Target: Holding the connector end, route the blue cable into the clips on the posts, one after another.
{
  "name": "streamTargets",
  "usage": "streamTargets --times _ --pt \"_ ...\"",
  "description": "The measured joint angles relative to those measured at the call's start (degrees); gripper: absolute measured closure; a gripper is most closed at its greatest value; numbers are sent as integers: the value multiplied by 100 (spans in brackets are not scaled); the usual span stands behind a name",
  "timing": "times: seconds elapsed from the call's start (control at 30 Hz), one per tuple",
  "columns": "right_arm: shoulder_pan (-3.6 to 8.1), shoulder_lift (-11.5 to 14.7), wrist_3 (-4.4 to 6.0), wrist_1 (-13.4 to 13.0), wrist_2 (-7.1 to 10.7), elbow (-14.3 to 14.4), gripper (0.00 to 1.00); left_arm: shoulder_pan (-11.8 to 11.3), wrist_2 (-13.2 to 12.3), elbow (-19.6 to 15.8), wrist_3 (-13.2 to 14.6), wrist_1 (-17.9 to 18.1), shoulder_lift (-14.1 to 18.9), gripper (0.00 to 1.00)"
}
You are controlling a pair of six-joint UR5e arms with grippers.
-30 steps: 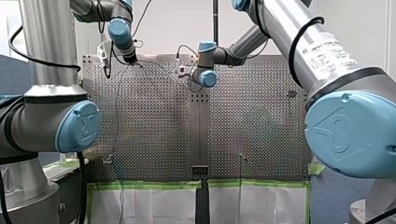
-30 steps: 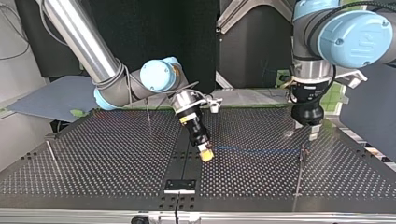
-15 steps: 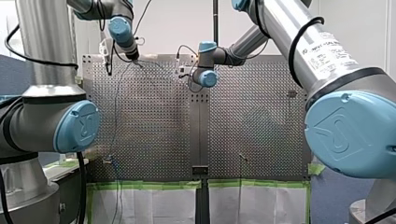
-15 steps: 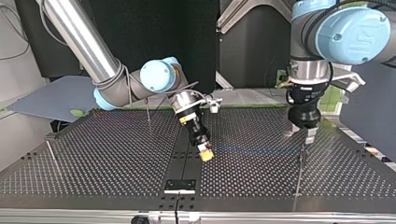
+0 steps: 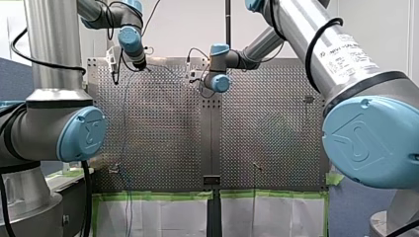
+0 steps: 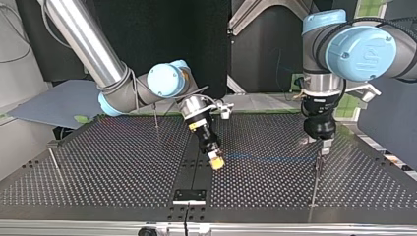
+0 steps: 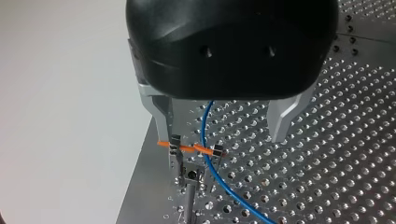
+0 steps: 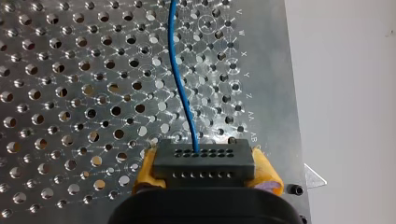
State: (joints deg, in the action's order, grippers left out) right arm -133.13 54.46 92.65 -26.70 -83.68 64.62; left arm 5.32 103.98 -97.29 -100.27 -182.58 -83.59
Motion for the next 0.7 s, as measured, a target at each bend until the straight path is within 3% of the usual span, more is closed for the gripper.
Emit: streamTargets --times 0.7 --pt "11 -9 11 -3 -1 0 100 -65 160 -1 171 187 -2 0"
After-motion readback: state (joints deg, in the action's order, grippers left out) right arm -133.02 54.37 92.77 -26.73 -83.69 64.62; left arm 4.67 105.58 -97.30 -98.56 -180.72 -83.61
